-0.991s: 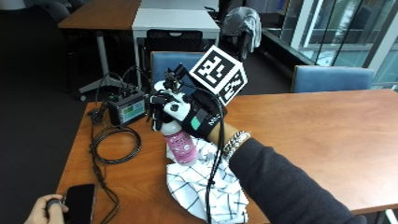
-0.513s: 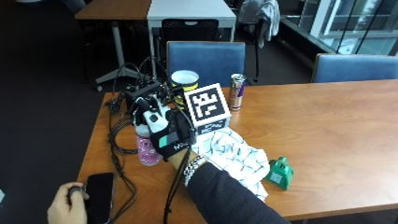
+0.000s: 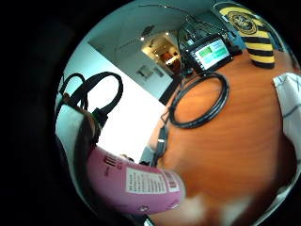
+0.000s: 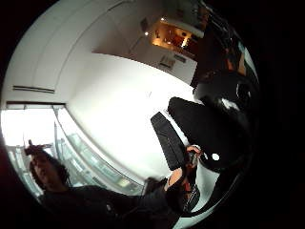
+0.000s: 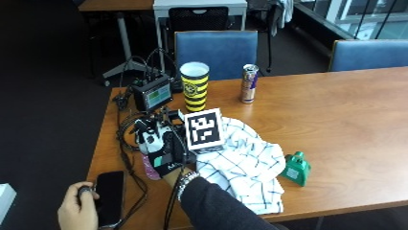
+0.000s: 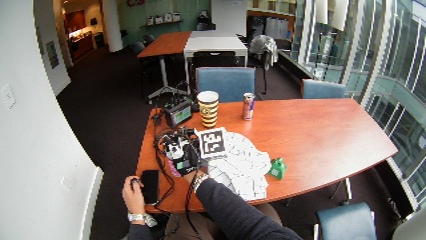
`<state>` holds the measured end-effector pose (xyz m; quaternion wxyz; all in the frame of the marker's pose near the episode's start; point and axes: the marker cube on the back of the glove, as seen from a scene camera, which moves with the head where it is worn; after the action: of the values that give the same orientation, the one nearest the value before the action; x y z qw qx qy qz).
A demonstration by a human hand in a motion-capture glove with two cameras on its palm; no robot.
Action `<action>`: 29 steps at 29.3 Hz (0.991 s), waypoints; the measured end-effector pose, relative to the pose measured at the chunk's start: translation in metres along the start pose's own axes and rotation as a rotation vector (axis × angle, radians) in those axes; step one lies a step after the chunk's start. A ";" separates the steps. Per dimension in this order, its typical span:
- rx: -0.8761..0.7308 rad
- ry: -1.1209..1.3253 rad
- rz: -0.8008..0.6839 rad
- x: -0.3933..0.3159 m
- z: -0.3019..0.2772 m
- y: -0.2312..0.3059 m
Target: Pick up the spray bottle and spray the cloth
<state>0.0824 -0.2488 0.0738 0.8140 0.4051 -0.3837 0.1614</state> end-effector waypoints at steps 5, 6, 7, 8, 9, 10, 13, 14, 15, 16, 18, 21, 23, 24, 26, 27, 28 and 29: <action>-0.009 0.004 -0.008 -0.002 0.002 -0.001; -0.014 0.004 -0.014 -0.004 0.003 -0.003; -0.018 0.005 -0.024 -0.006 0.003 -0.004; -0.020 0.007 -0.035 -0.008 0.004 -0.007; -0.021 0.010 -0.046 -0.010 0.003 -0.009; -0.020 0.014 -0.057 -0.012 0.003 -0.011; -0.010 0.025 -0.091 -0.018 0.002 -0.018; -0.004 0.027 -0.104 -0.021 0.003 -0.021; 0.003 0.028 -0.117 -0.024 0.004 -0.024; 0.009 0.029 -0.128 -0.027 0.005 -0.028; 0.017 0.031 -0.148 -0.034 0.006 -0.034; 0.021 0.031 -0.168 -0.041 0.006 -0.040; 0.023 0.028 -0.181 -0.045 0.005 -0.044; 0.023 0.026 -0.188 -0.045 0.004 -0.046; 0.019 0.021 -0.194 -0.047 0.003 -0.048; 0.017 0.019 -0.193 -0.047 0.003 -0.048; 0.015 0.020 -0.193 -0.047 0.002 -0.048; 0.014 0.021 -0.193 -0.046 0.001 -0.048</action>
<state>0.0791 -0.2770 0.0142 0.8269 0.4443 -0.3330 0.0892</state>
